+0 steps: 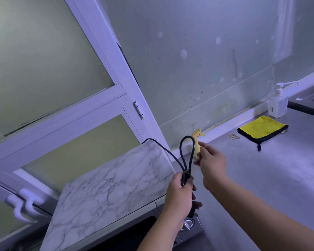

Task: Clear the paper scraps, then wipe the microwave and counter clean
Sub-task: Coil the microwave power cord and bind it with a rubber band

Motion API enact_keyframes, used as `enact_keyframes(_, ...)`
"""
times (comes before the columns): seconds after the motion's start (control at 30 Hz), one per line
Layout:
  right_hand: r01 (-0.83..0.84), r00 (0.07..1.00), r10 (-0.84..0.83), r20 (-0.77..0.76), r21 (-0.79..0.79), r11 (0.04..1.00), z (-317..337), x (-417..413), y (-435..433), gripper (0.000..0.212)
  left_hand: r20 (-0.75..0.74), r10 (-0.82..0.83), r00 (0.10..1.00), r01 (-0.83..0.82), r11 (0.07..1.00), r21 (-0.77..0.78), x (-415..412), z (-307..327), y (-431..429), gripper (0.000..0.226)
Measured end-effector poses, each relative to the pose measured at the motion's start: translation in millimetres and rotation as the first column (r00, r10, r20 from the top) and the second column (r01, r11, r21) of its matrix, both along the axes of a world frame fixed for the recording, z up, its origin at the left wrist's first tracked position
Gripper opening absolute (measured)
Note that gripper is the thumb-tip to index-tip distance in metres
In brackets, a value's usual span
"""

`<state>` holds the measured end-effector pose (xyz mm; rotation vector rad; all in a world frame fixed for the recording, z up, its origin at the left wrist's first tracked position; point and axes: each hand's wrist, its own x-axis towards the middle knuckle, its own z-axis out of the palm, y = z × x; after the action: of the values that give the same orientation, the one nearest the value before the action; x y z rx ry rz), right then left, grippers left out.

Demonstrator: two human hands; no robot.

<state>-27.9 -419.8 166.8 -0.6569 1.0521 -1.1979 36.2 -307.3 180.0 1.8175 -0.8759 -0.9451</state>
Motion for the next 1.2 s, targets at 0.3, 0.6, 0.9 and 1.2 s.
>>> enact_keyframes(0.3,-0.875,0.291,-0.434,-0.853,-0.42,0.24,-32.4,-29.2,-2.2,0.038,-0.003,-0.069,0.998,0.069,0.998,0.01,16.6,1.3,0.0,0.017)
enact_keyframes(0.6,-0.99,0.104,-0.629,-0.77,-0.023,-0.136,9.5,-66.5,11.6,0.009,-0.03,-0.185,0.982,0.187,0.976,0.108,37.0,4.5,6.5,0.012)
enact_keyframes(0.9,-0.979,0.187,-0.012,-0.982,-0.185,-0.084,35.2,-75.0,11.5,0.011,-0.046,-0.231,0.972,0.234,0.971,0.049,50.9,16.7,5.2,0.014)
enact_keyframes(1.2,-0.98,0.089,0.915,-0.392,0.13,0.151,6.0,-63.9,4.8,0.028,0.038,-0.176,0.984,0.179,0.982,-0.059,49.1,9.6,6.3,0.006)
